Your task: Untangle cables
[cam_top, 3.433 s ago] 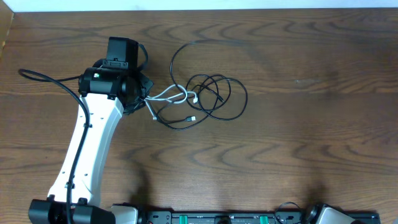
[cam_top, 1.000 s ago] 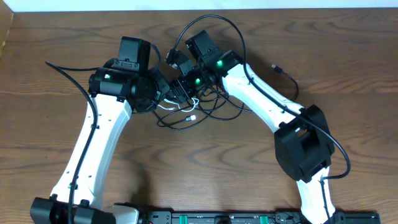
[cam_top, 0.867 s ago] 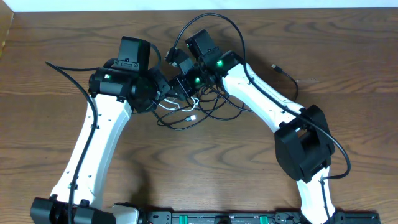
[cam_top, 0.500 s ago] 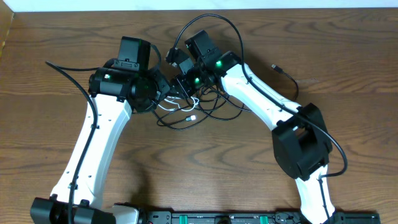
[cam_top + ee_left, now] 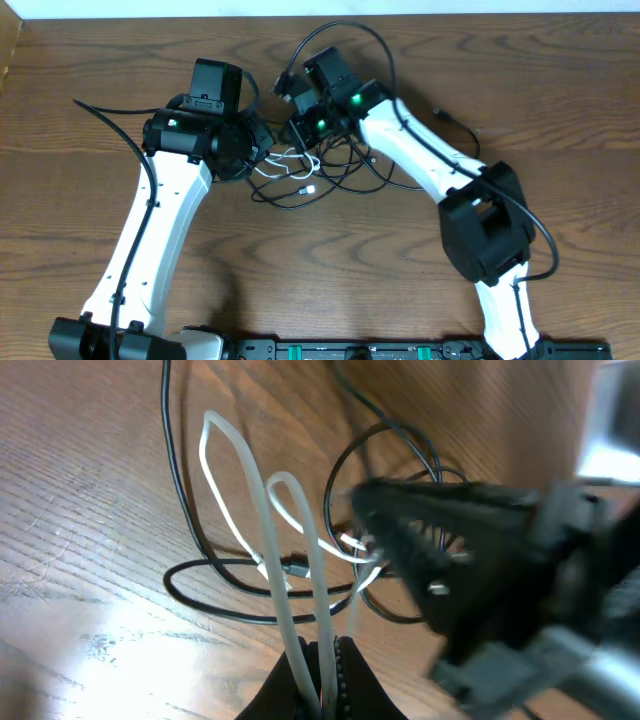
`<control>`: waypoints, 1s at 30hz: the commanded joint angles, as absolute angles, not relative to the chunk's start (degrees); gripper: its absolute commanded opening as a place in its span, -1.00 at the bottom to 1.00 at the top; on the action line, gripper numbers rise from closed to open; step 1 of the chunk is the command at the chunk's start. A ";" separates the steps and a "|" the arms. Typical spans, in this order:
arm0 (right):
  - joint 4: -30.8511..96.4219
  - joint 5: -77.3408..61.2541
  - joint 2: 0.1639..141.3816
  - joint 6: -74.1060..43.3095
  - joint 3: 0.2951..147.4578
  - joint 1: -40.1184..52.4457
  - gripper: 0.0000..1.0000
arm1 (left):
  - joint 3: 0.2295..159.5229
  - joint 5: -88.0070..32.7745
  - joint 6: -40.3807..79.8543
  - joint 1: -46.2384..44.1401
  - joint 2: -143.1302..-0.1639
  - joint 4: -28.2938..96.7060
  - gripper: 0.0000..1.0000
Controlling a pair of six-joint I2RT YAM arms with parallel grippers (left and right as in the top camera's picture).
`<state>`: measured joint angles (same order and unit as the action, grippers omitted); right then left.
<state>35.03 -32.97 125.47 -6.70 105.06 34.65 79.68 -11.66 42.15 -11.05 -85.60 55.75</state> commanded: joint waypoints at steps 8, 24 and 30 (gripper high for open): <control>35.59 -30.61 102.61 -10.68 106.15 25.69 -0.97 | 80.09 -9.30 41.67 -11.14 -85.78 56.10 -0.85; 45.04 -4.10 77.25 -8.45 106.13 11.07 -0.97 | 75.20 1.87 46.26 -11.11 -86.19 56.10 -0.85; 50.78 -5.08 75.83 -8.25 106.13 5.93 -0.98 | 74.32 1.50 47.29 -11.14 -86.70 54.94 -0.85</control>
